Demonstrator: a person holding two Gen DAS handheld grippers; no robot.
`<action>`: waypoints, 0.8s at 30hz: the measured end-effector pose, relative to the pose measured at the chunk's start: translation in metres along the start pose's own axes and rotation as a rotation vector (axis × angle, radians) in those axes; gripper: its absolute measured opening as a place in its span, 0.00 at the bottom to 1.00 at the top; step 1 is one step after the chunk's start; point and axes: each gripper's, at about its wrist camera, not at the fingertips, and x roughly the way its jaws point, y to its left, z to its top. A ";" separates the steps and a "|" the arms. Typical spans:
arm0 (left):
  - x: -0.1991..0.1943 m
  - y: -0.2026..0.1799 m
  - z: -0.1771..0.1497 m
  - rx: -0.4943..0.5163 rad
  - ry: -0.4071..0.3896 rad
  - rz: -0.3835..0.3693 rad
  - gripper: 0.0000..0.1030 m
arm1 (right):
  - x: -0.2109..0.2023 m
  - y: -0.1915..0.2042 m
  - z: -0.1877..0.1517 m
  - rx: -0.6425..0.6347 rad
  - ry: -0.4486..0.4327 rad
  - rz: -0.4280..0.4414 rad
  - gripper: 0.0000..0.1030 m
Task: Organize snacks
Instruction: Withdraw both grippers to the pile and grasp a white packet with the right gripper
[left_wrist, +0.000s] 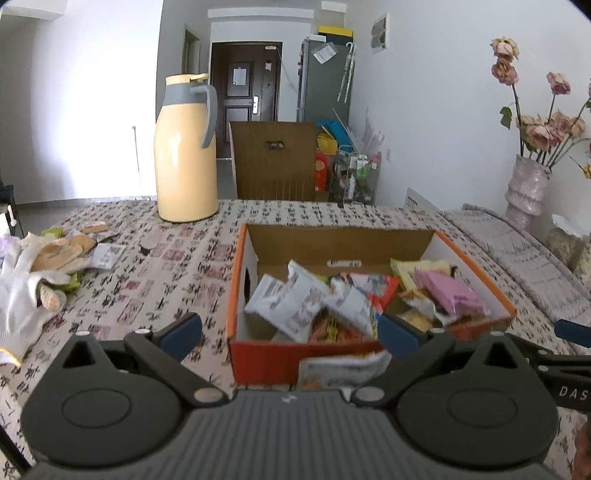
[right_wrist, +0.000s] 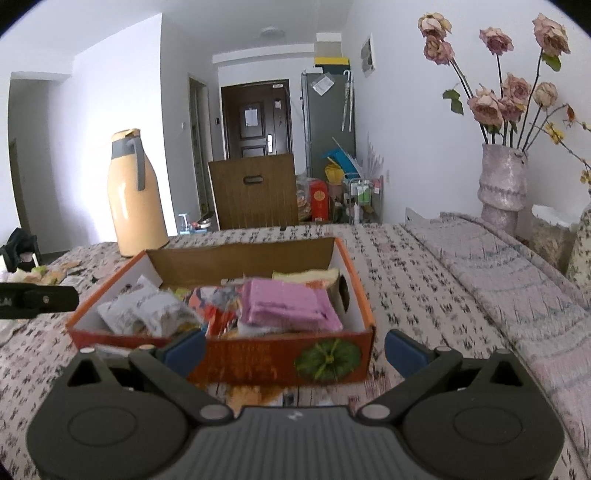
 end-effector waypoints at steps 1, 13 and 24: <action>-0.001 0.001 -0.004 0.002 0.006 -0.001 1.00 | -0.002 0.000 -0.003 -0.001 0.006 0.000 1.00; 0.000 0.014 -0.042 0.009 0.099 0.001 1.00 | -0.011 -0.003 -0.042 -0.005 0.100 -0.006 1.00; 0.005 0.017 -0.060 0.012 0.106 -0.014 1.00 | -0.009 -0.010 -0.066 0.000 0.174 -0.026 1.00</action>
